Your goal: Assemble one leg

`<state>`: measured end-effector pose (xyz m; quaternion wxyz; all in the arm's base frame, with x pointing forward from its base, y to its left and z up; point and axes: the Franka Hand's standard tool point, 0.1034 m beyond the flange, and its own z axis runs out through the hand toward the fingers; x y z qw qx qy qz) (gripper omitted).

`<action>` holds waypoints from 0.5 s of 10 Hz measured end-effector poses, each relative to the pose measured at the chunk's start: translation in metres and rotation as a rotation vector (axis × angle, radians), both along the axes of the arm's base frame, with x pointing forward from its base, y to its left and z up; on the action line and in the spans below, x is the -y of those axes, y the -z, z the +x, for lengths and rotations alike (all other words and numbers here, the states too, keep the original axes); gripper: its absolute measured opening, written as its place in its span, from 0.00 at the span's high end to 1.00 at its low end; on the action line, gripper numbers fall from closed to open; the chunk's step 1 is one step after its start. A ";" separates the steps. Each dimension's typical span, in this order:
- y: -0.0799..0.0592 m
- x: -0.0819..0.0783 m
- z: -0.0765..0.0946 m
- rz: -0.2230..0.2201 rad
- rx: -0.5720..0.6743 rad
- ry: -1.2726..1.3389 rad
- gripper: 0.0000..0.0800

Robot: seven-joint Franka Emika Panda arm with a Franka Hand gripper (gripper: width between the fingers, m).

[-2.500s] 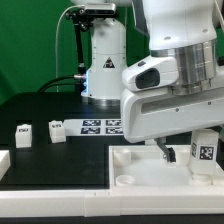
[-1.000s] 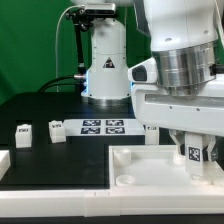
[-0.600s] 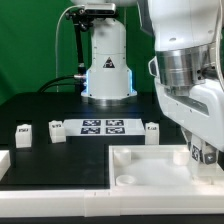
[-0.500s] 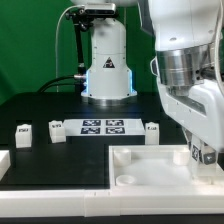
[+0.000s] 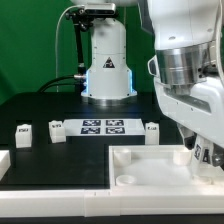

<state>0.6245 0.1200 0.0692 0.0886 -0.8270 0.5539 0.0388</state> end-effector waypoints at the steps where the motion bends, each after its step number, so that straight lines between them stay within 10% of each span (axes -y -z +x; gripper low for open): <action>1: -0.001 0.000 0.000 -0.005 0.028 -0.136 0.21; 5: -0.006 -0.005 0.002 -0.020 0.106 -0.515 0.19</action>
Offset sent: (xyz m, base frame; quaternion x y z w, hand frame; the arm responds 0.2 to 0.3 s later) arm -0.0091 0.0037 0.0087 -0.0078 0.0165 -0.3083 0.9511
